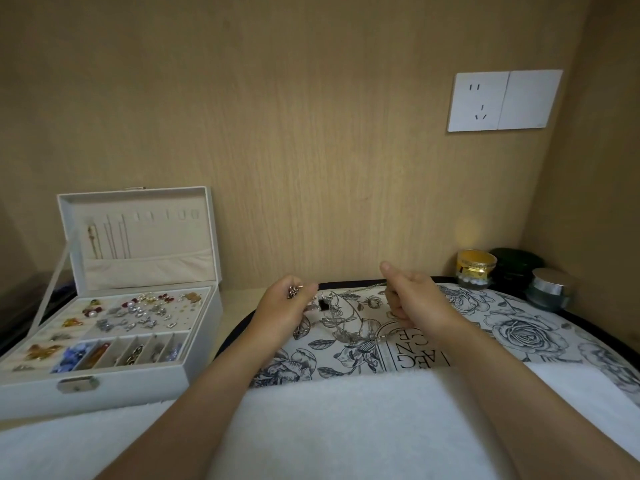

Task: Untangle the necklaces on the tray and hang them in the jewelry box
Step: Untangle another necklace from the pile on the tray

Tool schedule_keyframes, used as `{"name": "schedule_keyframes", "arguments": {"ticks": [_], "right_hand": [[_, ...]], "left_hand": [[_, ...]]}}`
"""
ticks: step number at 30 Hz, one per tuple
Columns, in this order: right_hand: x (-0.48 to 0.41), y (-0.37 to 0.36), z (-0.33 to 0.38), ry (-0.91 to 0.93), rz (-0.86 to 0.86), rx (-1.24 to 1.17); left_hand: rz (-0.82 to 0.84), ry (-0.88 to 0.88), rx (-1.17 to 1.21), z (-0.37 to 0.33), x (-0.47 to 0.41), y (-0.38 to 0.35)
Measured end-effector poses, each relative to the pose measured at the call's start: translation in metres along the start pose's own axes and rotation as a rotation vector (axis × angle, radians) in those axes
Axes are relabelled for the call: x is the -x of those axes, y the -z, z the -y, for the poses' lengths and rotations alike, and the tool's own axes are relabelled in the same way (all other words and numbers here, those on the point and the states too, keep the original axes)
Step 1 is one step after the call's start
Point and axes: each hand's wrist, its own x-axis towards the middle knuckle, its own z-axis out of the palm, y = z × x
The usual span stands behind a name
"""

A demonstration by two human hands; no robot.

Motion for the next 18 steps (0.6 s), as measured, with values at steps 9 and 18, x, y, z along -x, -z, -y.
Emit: {"name": "schedule_keyframes", "arguments": {"ticks": [9, 18], "right_hand": [[-0.004, 0.008, -0.019, -0.008, -0.282, 0.960], [-0.008, -0.005, -0.027, 0.286, -0.226, 1.027]], "left_hand": [[-0.222, -0.121, -0.443, 0.015, -0.007, 0.004], [-0.112, -0.308, -0.755, 0.028, -0.005, -0.006]]}}
